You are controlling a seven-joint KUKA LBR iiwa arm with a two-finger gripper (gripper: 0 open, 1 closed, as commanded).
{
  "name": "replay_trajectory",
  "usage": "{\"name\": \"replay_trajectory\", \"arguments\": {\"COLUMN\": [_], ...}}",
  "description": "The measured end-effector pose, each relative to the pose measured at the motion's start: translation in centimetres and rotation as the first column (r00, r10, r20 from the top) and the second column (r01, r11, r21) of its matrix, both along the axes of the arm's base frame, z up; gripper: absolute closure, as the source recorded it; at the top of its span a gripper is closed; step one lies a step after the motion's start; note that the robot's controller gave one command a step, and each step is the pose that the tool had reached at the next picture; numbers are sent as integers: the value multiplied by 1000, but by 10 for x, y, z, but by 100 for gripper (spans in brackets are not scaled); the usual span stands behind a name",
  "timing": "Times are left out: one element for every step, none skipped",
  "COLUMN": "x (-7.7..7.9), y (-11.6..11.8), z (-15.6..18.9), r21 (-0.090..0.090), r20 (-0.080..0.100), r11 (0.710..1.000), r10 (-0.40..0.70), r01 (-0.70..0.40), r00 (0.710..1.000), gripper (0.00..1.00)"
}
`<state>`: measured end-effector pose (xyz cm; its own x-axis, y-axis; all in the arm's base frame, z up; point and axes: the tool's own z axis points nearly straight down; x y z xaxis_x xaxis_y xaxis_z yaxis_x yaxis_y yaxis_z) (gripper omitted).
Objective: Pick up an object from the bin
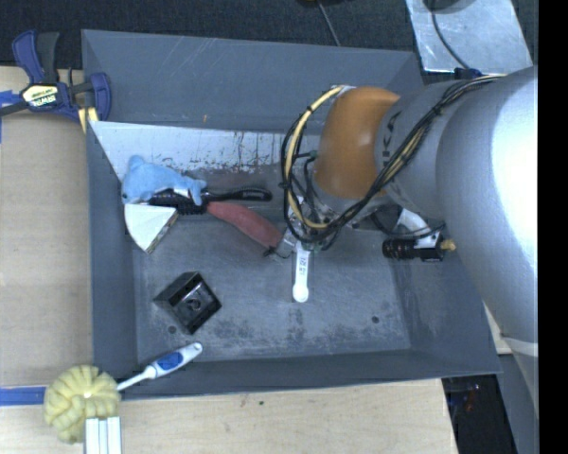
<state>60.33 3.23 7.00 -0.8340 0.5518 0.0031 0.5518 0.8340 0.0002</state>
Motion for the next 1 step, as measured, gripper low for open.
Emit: {"name": "replay_trajectory", "arguments": {"x": [0], "y": [0], "z": [0], "r21": [0], "r20": [0], "r11": [1000], "r10": [1], "r01": [-1], "r00": [1000], "gripper": [100]}}
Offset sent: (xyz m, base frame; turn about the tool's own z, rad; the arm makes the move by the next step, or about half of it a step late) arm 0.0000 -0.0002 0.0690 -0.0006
